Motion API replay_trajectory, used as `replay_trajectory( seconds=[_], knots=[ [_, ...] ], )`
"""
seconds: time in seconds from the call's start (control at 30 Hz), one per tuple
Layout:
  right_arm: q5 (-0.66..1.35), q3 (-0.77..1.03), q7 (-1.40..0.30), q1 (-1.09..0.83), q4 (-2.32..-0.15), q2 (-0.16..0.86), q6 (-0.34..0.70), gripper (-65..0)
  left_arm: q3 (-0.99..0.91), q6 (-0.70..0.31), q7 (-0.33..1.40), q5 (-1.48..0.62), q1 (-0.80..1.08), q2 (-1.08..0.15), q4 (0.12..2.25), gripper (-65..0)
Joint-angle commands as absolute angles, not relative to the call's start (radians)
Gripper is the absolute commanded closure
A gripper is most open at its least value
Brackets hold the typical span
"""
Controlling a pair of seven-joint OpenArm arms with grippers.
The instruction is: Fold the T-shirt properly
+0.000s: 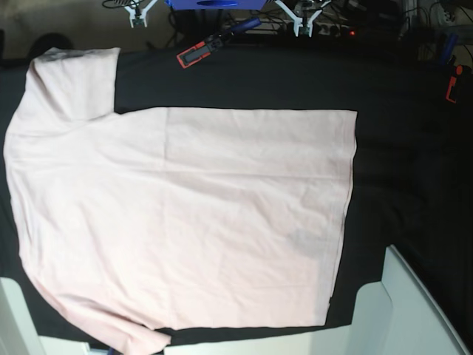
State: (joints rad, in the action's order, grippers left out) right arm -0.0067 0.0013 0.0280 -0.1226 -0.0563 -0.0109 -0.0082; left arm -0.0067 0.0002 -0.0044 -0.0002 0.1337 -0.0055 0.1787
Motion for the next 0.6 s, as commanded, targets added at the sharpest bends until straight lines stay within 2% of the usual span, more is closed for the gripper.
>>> replay_trajectory(
  seconds=[0.0,0.57],
  knots=[
    [-0.005,-0.001,0.028,-0.130,-0.058,-0.007,-0.005,-0.7,-0.007,0.004,-0.007,0.001,0.139,-0.005,0.180,0.0],
    [-0.005,0.001,0.028,-0.130,-0.058,-0.007,-0.005,-0.1,-0.007,0.004,-0.007,0.001,0.142,-0.005,0.182,-0.2]
  ],
)
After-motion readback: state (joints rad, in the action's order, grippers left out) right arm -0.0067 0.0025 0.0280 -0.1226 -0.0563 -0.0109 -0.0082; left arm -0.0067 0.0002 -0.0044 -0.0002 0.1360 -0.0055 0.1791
